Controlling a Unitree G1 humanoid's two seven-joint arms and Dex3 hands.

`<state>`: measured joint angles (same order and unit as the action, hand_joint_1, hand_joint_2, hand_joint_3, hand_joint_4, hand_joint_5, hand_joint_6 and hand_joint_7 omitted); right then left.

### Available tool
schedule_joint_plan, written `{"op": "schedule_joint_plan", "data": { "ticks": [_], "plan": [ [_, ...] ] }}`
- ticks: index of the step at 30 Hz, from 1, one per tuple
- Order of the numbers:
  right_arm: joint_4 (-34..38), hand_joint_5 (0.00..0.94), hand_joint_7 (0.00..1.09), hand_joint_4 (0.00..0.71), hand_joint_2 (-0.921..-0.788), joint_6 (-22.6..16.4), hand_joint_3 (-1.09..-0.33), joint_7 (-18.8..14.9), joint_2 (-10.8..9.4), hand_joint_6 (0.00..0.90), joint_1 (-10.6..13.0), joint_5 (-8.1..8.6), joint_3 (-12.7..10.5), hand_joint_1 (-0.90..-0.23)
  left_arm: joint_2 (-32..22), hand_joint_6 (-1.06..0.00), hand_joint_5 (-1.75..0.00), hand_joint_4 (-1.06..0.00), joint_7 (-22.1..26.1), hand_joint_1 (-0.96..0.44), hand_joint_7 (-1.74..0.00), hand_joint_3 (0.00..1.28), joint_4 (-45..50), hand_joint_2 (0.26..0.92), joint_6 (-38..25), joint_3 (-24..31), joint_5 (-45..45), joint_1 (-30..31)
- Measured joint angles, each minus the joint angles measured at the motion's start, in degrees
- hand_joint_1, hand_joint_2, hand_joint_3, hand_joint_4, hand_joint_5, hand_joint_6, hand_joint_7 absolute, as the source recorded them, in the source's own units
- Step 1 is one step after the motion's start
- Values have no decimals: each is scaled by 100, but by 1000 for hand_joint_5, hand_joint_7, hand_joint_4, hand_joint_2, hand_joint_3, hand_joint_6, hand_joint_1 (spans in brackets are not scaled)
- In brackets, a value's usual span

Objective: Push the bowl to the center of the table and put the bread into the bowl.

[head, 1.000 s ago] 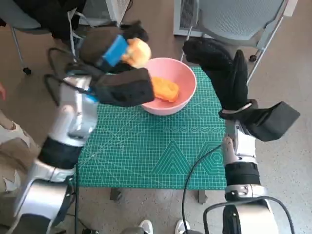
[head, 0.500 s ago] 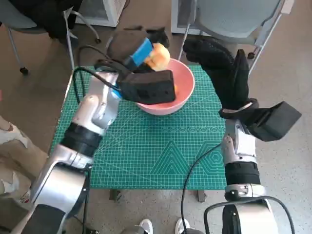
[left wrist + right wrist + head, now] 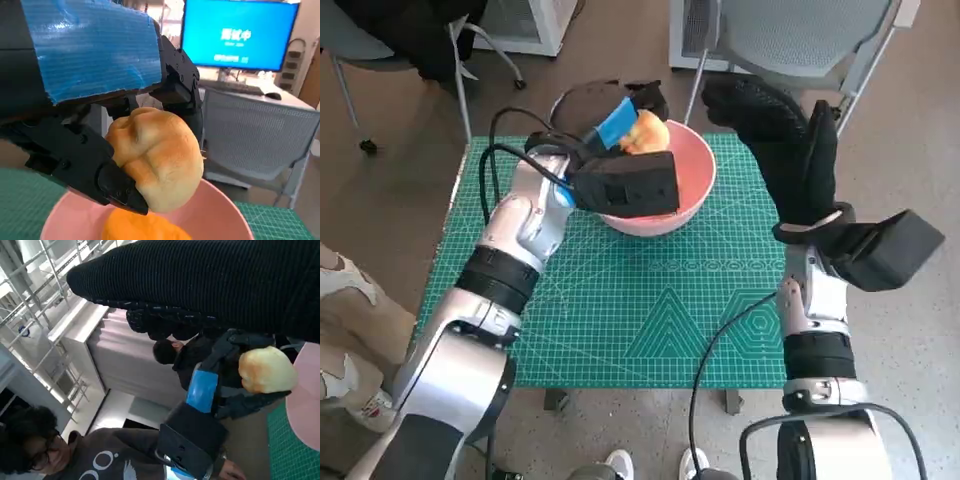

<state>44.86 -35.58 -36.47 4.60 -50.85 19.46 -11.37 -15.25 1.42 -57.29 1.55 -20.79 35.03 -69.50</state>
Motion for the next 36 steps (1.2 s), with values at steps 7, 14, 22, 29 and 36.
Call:
{"op": "schedule_joint_plan", "data": {
  "ticks": [7, 14, 22, 29, 36],
  "plan": [
    [-23, 1, 444, 144, -921, -12, -895, 74, -9, -1, 4, -43, 10, -714, -2, -146, -11, -11, 405, -410, -105, 4, 15, 812, -138, 143, -235, 0],
    [-46, 1, 444, 144, -921, -30, -897, 125, -9, -1, 7, -66, 21, -714, -27, -140, 0, 0, 412, -442, -80, 0, 31, 793, -81, 142, -233, 1],
    [-41, 1, 443, 144, -921, -41, -897, 135, -9, -1, 7, -71, 31, -714, -60, -123, 1, 1, 383, -483, -60, 1, 28, 793, 88, 166, -240, 1],
    [-28, 1, 443, 144, -921, -43, -897, 153, -9, -1, 6, -85, 37, -713, -102, -124, 1, 1, 331, -505, -53, 4, 22, 800, 183, 178, -242, 5],
    [-41, 1, 444, 145, -921, -33, -896, 180, -9, -1, 6, -131, 55, -714, -187, -129, 1, 1, 293, -522, -50, 16, 119, 830, 214, 238, -259, 67]
  ]
}}
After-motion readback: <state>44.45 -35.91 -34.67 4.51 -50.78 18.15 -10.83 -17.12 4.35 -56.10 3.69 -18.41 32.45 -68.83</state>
